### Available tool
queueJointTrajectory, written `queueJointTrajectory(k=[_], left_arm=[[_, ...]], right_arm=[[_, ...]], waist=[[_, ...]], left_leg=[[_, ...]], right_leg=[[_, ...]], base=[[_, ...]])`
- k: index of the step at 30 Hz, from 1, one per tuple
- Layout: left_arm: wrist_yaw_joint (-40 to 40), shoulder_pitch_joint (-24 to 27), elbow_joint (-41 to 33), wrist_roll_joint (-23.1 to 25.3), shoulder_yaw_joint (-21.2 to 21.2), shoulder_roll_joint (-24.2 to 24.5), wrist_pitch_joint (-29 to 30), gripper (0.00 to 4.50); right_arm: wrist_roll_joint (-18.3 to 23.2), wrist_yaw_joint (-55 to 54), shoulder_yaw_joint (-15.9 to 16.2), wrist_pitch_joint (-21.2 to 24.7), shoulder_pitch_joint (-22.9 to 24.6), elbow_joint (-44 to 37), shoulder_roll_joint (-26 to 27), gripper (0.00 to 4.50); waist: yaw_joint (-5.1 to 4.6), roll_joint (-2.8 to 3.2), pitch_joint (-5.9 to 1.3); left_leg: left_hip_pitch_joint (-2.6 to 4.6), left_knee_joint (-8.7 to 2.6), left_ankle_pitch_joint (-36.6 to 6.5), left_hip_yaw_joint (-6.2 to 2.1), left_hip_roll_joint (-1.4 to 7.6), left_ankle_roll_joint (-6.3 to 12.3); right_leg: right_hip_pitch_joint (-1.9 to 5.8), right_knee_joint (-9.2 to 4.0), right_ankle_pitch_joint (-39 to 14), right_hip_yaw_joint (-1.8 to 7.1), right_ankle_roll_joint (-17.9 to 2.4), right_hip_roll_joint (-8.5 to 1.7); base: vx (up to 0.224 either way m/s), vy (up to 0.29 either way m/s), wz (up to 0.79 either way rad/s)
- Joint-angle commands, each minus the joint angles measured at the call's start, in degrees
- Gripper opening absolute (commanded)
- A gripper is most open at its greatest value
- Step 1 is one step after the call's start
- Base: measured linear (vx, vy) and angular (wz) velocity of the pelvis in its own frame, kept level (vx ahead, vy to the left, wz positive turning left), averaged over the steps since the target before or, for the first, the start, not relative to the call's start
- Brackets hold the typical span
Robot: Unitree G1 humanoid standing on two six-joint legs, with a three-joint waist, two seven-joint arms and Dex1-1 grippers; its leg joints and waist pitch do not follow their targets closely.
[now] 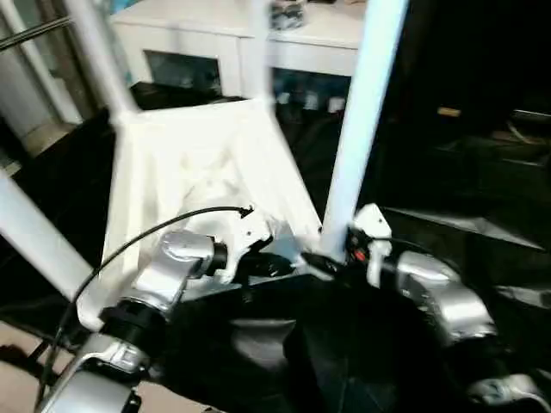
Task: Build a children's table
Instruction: Rotate leg to tighten
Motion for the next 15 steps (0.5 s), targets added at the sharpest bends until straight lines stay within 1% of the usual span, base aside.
queueJointTrajectory(k=[1, 2, 3, 4, 5, 6, 8, 9, 10, 11, 12, 15], left_arm=[[-5.0, 0.9, -1.9, -1.4, -2.4, 0.4, -0.1, 0.00], [-6.0, 1.1, -2.3, -1.7, -2.5, 0.8, -0.2, 0.00], [-7.1, 1.3, -2.7, -2.1, -2.6, 1.4, -0.4, 0.00], [-7.9, 1.4, -3.0, -2.3, -2.5, 1.8, -0.4, 0.00], [-7.9, 1.4, -3.0, -2.3, -2.5, 1.8, -0.4, 0.00], [-9.0, 1.5, -3.2, -2.6, -2.5, 2.4, -0.4, 0.00], [-9.9, 1.6, -3.3, -2.6, -2.7, 2.9, -0.4, 0.00], [-10.0, 1.5, -3.1, -2.5, -2.7, 3.0, -0.5, 0.00], [-10.4, 1.5, -2.9, -2.4, -2.8, 3.3, -0.7, 0.00], [-10.4, 1.5, -2.9, -2.4, -2.8, 3.3, -0.7, 0.00], [-10.2, 1.3, -2.6, -2.3, -2.7, 3.4, -1.0, 0.00], [-9.4, 1.5, -2.7, -1.9, -2.6, 3.4, -1.0, 0.00]], right_arm=[[1.1, 4.4, 1.9, 1.9, 1.0, -1.0, -0.9, 3.69], [1.5, 5.4, 1.9, 2.2, 1.2, -1.5, -1.5, 3.69], [2.2, 6.9, 2.0, 2.5, 1.5, -2.1, -2.2, 3.69], [3.0, 8.4, 2.1, 2.9, 1.8, -2.8, -2.7, 3.69], [3.0, 8.4, 2.1, 2.9, 1.8, -2.8, -2.7, 3.54], [3.5, 9.5, 2.3, 3.7, 2.0, -3.5, -3.3, 3.54], [3.6, 10.2, 2.5, 4.1, 2.1, -3.9, -3.6, 3.34], [3.5, 10.4, 2.5, 4.0, 2.1, -3.8, -3.6, 3.31], [3.5, 11.0, 2.7, 4.1, 2.1, -3.7, -3.8, 3.21], [3.5, 11.0, 2.7, 4.1, 2.1, -3.7, -3.8, 3.08], [3.4, 11.6, 2.8, 3.9, 2.0, -3.4, -3.9, 2.98], [3.2, 11.0, 2.7, 4.0, 1.9, -3.3, -3.7, 2.93]], waist=[[-0.01, 0.10, -2.98], [0.03, 0.00, -2.91], [0.02, 0.02, -2.80], [0.07, 0.07, -2.78], [0.10, 0.05, -2.78], [0.15, 0.00, -2.76], [0.21, 0.01, -2.82], [0.24, 0.02, -2.89], [0.27, 0.15, -2.93], [0.25, 0.09, -2.96], [0.32, 0.04, -3.03], [0.42, -0.03, -3.09]], left_leg=[[0.07, -2.94, -7.1, -0.24, 2.04, 4.96], [0.04, -3.05, -7.8, -0.30, 2.00, 4.44], [0.11, -3.12, -8.3, -0.27, 2.08, 4.11], [0.17, -3.16, -8.6, -0.28, 2.11, 3.93], [0.23, -3.14, -8.8, -0.22, 2.06, 3.86], [0.16, -3.14, -8.7, -0.21, 2.03, 3.48], [0.17, -3.12, -7.9, -0.24, 2.02, 3.44], [0.12, -3.07, -7.3, -0.26, 2.00, 3.42], [0.10, -3.02, -7.1, -0.29, 1.96, 3.40], [0.10, -3.01, -6.9, -0.27, 1.96, 3.45], [0.06, -2.89, -6.3, -0.26, 1.94, 3.59], [-0.01, -2.79, -5.6, -0.25, 1.88, 3.81]], right_leg=[[3.09, -3.30, 3.9, 2.69, -14.7, -4.44], [3.19, -3.43, 1.9, 2.67, -14.3, -4.42], [3.08, -3.60, 0.3, 2.73, -14.0, -4.45], [3.03, -3.68, -0.6, 2.74, -13.9, -4.51], [3.01, -3.79, -1.3, 2.75, -13.8, -4.49], [2.98, -3.77, -2.3, 2.79, -13.7, -4.51], [3.00, -3.75, -2.0, 2.79, -13.6, -4.48], [3.03, -3.64, -1.3, 2.80, -13.6, -4.49], [3.01, -3.56, -1.0, 2.76, -13.6, -4.47], [3.02, -3.57, -0.6, 2.76, -13.6, -4.45], [3.06, -3.39, 0.9, 2.74, -13.9, -4.45], [3.12, -3.26, 2.1, 2.74, -14.1, -4.45]], base=[[0.000, 0.000, 0.00], [0.000, 0.000, 0.00], [0.000, 0.000, 0.00], [0.000, 0.000, 0.00], [0.000, 0.000, 0.00], [0.000, 0.000, 0.00], [0.000, 0.000, 0.00], [0.000, 0.000, 0.00], [0.000, 0.000, 0.00], [0.000, 0.000, 0.00], [0.000, 0.000, 0.00], [0.000, 0.000, 0.00]])
